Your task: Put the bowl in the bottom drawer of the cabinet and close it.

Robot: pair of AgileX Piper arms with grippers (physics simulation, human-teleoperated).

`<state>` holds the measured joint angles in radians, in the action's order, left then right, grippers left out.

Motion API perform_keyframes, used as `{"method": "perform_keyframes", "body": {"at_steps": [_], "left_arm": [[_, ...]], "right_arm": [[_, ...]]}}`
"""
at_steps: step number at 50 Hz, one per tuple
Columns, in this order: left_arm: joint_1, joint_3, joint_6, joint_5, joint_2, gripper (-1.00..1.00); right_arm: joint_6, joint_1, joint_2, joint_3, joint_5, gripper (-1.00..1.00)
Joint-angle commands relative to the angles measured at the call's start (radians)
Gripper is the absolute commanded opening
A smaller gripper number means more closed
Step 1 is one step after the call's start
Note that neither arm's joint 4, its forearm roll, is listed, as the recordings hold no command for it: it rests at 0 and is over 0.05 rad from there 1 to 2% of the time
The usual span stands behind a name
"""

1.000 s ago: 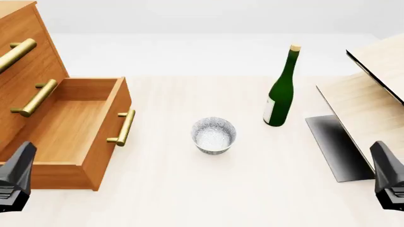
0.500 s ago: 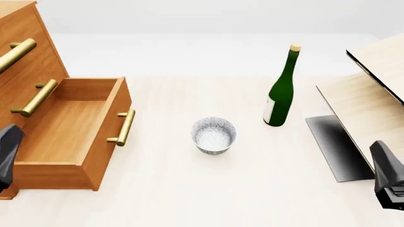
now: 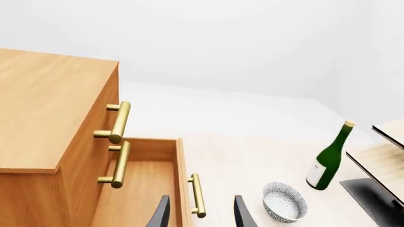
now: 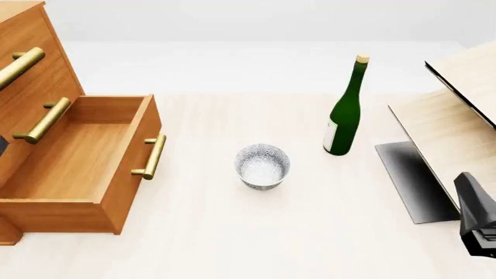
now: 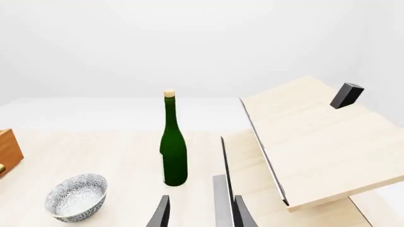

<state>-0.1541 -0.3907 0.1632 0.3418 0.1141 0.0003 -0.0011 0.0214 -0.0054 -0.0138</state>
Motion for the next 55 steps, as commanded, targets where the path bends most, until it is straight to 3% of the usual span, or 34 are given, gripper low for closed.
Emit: {"method": "perform_keyframes", "body": {"at_steps": [1,13,22,29,39,55], "left_arm": [[-0.033,-0.087,0.014,0.074,0.036,1.0],[-0.079,-0.179,0.022,0.133,0.125,1.0],[-0.112,-0.214,0.072,0.172,0.183,1.0],[-0.118,-0.229,0.072,0.188,0.192,1.0],[-0.065,-0.213,0.124,0.221,0.223,1.0],[-0.015,-0.208,0.118,0.235,0.262,1.0]], "right_arm": [[0.0,0.0,0.001,-0.001,0.0,1.0],[0.0,0.0,0.001,-0.001,0.0,1.0],[0.0,0.0,0.001,-0.001,0.0,1.0],[0.0,0.0,0.001,-0.001,0.0,1.0],[0.0,0.0,0.001,-0.001,0.0,1.0],[0.0,0.0,0.001,-0.001,0.0,1.0]]}}
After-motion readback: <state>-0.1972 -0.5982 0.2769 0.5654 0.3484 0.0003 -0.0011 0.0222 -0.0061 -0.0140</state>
